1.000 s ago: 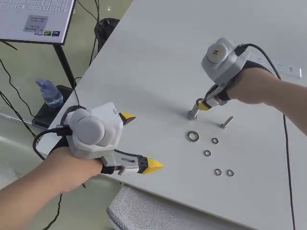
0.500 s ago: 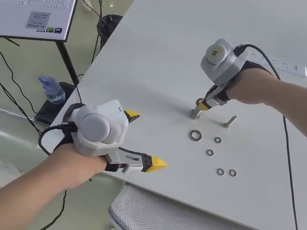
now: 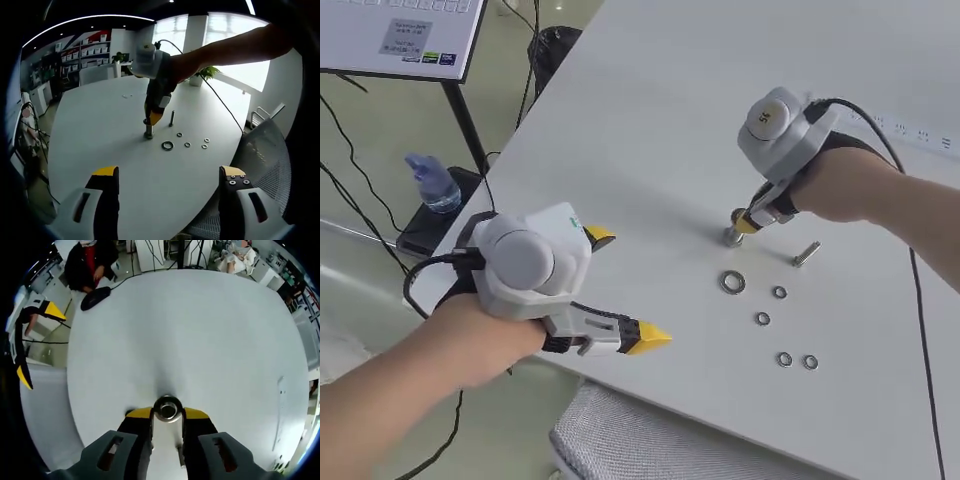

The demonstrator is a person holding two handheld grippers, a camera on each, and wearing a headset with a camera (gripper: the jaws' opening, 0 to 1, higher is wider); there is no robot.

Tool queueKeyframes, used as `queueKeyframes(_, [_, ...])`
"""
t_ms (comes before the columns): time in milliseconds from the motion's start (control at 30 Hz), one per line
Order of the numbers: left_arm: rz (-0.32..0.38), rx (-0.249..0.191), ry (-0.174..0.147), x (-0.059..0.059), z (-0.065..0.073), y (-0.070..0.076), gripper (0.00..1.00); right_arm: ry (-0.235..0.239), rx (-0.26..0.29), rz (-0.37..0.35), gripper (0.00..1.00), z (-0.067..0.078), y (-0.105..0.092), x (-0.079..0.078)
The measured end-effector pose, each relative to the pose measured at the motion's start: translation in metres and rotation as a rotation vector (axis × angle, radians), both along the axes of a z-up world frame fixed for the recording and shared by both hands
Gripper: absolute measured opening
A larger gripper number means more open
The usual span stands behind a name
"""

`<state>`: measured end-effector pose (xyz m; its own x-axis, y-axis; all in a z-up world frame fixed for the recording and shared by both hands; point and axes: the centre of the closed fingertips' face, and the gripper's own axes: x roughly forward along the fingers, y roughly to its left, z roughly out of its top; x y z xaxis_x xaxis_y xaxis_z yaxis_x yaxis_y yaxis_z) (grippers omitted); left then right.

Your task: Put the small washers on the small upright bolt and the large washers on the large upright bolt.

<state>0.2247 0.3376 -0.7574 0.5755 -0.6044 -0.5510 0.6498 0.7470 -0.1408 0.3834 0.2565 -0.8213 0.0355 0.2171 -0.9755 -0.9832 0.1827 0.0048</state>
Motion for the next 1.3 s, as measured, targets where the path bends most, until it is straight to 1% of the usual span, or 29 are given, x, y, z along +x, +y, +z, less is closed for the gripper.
queueKeyframes(100, [0.004, -0.002, 0.003, 0.000, -0.001, 0.001, 0.81, 0.003, -0.005, 0.003, 0.21, -0.007, 0.001, 0.005])
queueKeyframes(233, [0.002, 0.002, 0.006, -0.002, -0.002, 0.002, 0.81, 0.002, -0.009, 0.008, 0.21, -0.011, 0.001, 0.006])
queueKeyframes(267, [0.004, 0.000, 0.000, -0.001, -0.001, 0.002, 0.80, 0.002, -0.011, 0.007, 0.21, -0.012, 0.001, 0.007])
queueKeyframes(367, [0.008, -0.013, -0.004, -0.001, 0.003, 0.001, 0.81, 0.004, -0.015, 0.007, 0.21, -0.014, 0.000, 0.008])
queueKeyframes(500, [0.004, -0.006, -0.013, 0.001, 0.004, 0.001, 0.81, 0.008, -0.016, 0.000, 0.21, -0.021, -0.002, 0.008])
queueKeyframes(567, [0.006, -0.008, -0.010, 0.001, 0.004, 0.001, 0.81, 0.011, -0.016, -0.008, 0.21, -0.025, -0.002, 0.010])
queueKeyframes(700, [0.007, -0.006, -0.006, 0.001, 0.003, 0.001, 0.82, 0.015, -0.015, -0.010, 0.22, -0.030, -0.002, 0.008])
queueKeyframes(767, [0.006, -0.004, -0.004, 0.001, 0.001, 0.001, 0.83, 0.019, -0.018, -0.017, 0.22, -0.036, -0.003, 0.010])
queueKeyframes(900, [0.000, 0.000, -0.002, -0.001, 0.000, 0.000, 0.83, 0.012, -0.016, -0.009, 0.22, -0.039, -0.002, 0.007])
queueKeyframes(1033, [0.000, 0.004, -0.002, -0.001, -0.001, 0.003, 0.83, 0.010, -0.019, -0.013, 0.22, -0.044, -0.003, 0.009])
queueKeyframes(1100, [0.003, 0.002, -0.001, -0.001, -0.001, 0.005, 0.83, 0.010, -0.020, -0.016, 0.22, -0.043, -0.002, 0.009])
queueKeyframes(1167, [0.005, 0.003, -0.002, 0.000, -0.001, 0.006, 0.82, 0.005, -0.023, -0.011, 0.22, -0.047, -0.001, 0.009])
queueKeyframes(1300, [0.009, 0.002, -0.005, 0.000, 0.000, 0.008, 0.82, -0.003, -0.035, -0.005, 0.22, -0.051, 0.000, 0.011])
